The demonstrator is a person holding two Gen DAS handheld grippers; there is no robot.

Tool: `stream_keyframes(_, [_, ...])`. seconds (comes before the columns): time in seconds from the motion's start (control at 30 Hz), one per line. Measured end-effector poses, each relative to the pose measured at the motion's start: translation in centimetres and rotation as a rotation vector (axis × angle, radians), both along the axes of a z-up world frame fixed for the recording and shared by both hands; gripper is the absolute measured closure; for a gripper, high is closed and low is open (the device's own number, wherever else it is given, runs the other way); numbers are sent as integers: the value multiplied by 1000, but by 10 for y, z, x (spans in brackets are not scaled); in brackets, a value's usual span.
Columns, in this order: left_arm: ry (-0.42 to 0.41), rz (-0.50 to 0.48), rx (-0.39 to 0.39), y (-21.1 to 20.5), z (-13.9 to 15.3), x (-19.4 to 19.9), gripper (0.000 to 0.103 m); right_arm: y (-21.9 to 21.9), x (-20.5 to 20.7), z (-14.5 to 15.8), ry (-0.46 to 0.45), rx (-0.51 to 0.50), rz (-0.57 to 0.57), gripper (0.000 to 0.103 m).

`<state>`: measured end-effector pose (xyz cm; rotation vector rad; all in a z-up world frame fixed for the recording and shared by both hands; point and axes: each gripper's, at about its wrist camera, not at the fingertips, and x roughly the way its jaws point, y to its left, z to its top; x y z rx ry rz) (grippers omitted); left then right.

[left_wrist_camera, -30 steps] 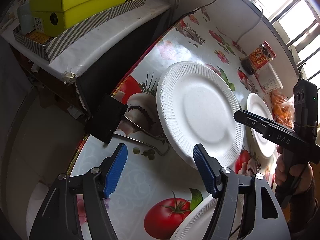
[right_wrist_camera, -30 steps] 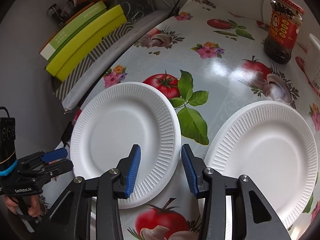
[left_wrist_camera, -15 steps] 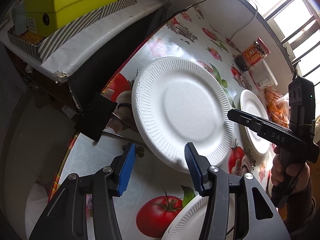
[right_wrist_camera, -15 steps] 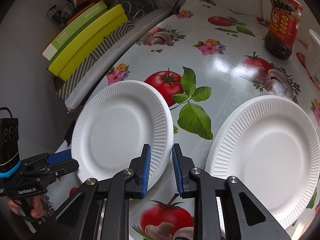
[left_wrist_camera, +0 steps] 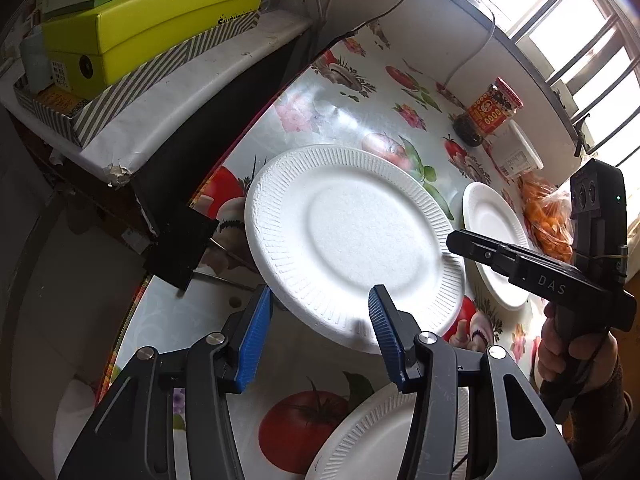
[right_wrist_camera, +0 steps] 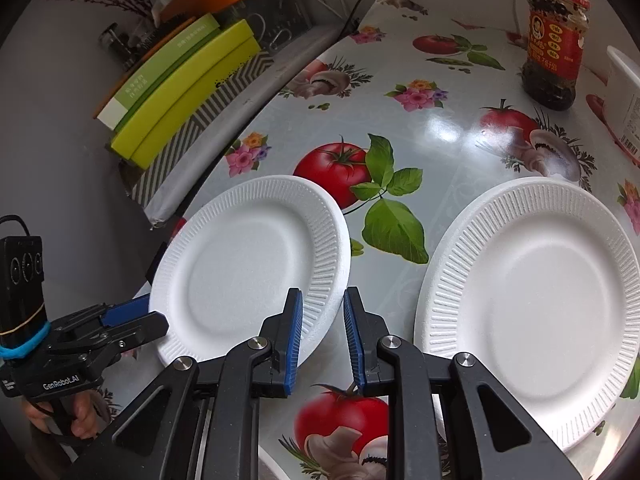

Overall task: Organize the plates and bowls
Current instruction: 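Carry the plate over another white plate and lower it on top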

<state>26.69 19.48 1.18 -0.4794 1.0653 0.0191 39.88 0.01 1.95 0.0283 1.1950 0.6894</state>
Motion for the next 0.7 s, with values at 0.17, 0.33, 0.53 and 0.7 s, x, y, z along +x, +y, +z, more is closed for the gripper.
stream_keyframes(0.17, [-23, -11, 16, -6, 8, -7, 52, -7, -10, 12, -23, 12, 1, 82])
stream_keyframes(0.33, [-55, -23, 19, -12, 20, -18, 52, -17, -25, 23, -35, 28, -8, 82])
stream_keyframes(0.53, [-83, -43, 61, -25, 33, -35, 52, -29, -48, 35, -59, 52, -12, 82])
stream_keyframes(0.7, [-93, -58, 67, -33, 38, -50, 52, -40, -67, 43, -72, 65, -14, 82])
